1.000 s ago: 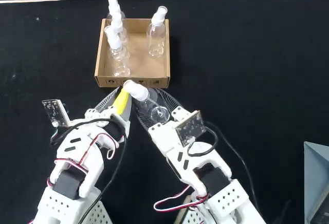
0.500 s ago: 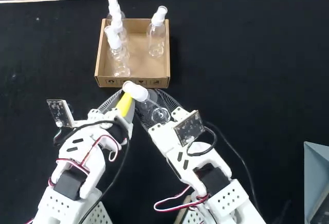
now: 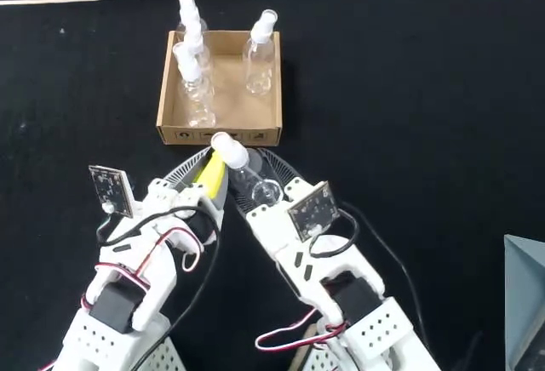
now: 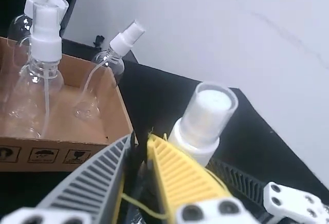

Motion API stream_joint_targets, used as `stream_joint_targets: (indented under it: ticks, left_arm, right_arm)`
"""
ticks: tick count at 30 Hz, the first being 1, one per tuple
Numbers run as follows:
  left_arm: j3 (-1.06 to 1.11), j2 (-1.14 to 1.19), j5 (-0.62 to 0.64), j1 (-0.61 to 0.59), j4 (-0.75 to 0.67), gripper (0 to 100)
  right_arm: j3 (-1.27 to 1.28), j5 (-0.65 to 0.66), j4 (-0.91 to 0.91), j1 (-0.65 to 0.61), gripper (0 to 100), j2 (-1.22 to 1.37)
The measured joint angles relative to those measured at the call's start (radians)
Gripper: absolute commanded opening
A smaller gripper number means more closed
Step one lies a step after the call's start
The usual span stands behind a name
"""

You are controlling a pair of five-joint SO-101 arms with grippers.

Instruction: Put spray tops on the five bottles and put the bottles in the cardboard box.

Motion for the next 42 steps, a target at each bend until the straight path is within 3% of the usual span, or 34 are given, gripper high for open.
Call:
stream_joint_targets:
  ticks: [7,30,42]
  left_arm:
    - [0.0,-0.002,-0.16,0.041,0.0,5]
    - [-0.02,-0.041,-0.183,0.031,0.0,4]
    - [-0.021,-0.054,-0.301,0.08,0.048,4]
  right_arm:
    - [0.0,0.0,0.017,0.003,1.2,-0.002]
    - [0.0,0.0,0.018,0.002,1.2,-0.002]
    - [0.0,0.0,0.026,0.003,1.2,0.0]
